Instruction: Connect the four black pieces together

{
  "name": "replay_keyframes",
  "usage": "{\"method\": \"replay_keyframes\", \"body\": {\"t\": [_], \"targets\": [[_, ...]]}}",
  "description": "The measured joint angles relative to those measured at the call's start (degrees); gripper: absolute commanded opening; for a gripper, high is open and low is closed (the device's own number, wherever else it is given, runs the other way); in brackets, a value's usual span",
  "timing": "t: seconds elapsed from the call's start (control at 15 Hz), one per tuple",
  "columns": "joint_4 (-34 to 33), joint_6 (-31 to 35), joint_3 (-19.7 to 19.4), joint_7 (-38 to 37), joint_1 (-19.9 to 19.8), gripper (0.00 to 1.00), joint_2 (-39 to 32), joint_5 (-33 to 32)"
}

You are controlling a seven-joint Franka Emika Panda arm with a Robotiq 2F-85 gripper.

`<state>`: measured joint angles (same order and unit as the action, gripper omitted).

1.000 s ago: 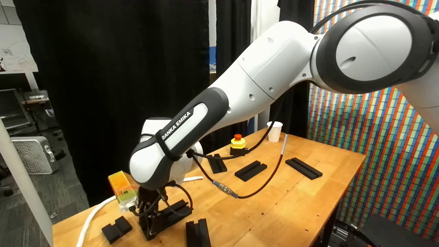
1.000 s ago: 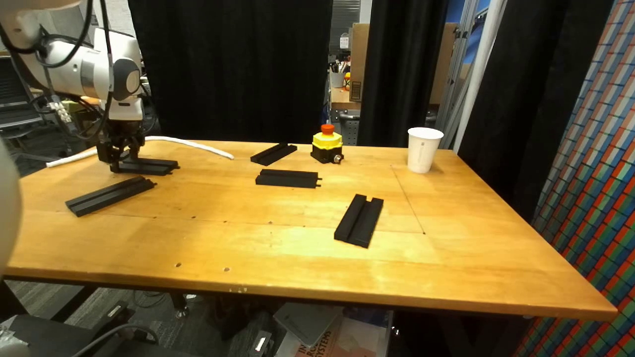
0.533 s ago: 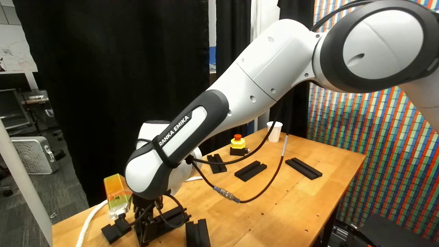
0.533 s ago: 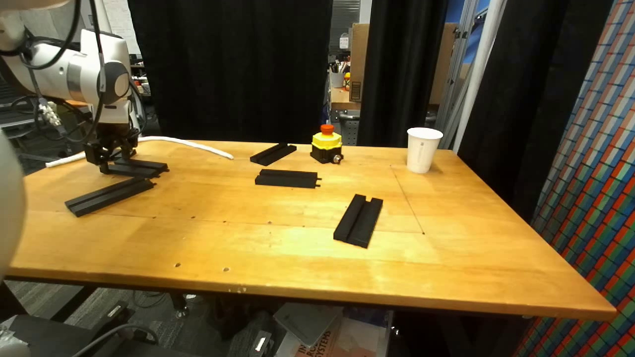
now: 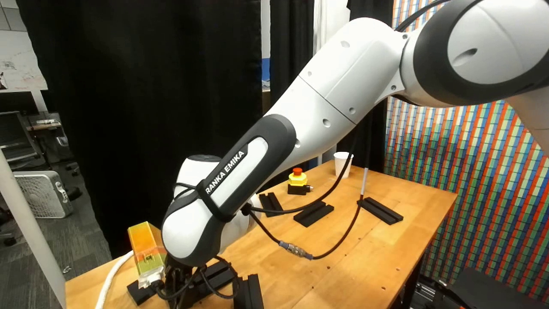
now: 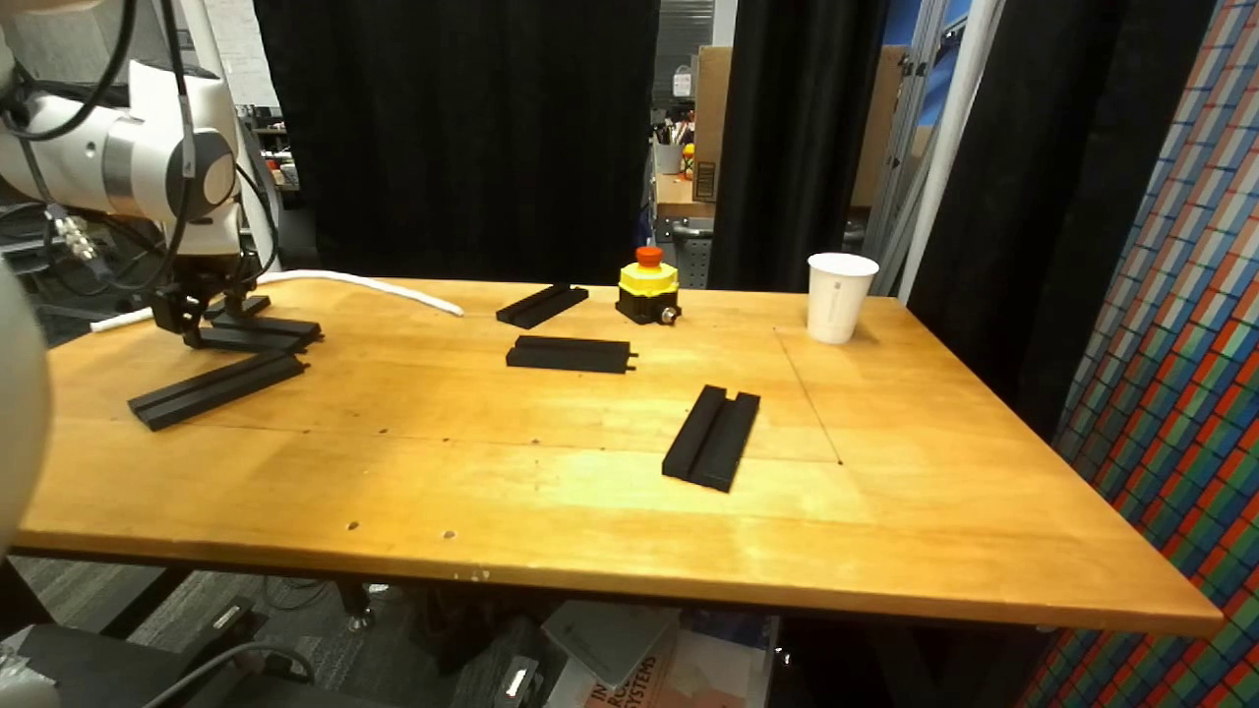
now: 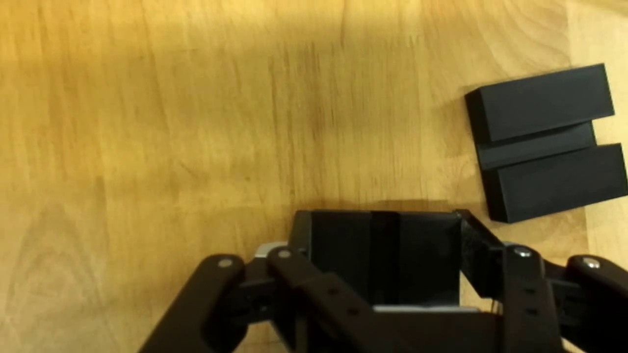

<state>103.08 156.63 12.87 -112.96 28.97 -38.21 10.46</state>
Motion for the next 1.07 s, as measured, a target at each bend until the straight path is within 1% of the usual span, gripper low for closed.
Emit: {"method": "replay_keyframes", "body": {"t": [0.2, 0.33, 0.53, 0.73, 0.87, 0.93, 1.07], "targets": [[4.25, 4.83, 1.79, 2.95, -0.16, 0.46, 1.63, 0.18], [7.31, 7.57, 3.57, 5.26, -0.55, 0.46, 2.81, 1.48], [11.26, 9.09, 7.94, 10.36, -2.73, 0.46, 4.28, 5.36], [14.67, 8.29, 13.13, 15.97, -6.24, 0.46, 5.43, 10.69], [16.27, 5.4, 16.07, 19.72, -8.74, 0.46, 6.06, 14.61], [16.75, 3.42, 17.0, 21.49, -9.81, 0.46, 6.34, 16.39], [16.95, -0.74, 17.51, 25.07, -11.2, 0.46, 7.01, 19.16]]}}
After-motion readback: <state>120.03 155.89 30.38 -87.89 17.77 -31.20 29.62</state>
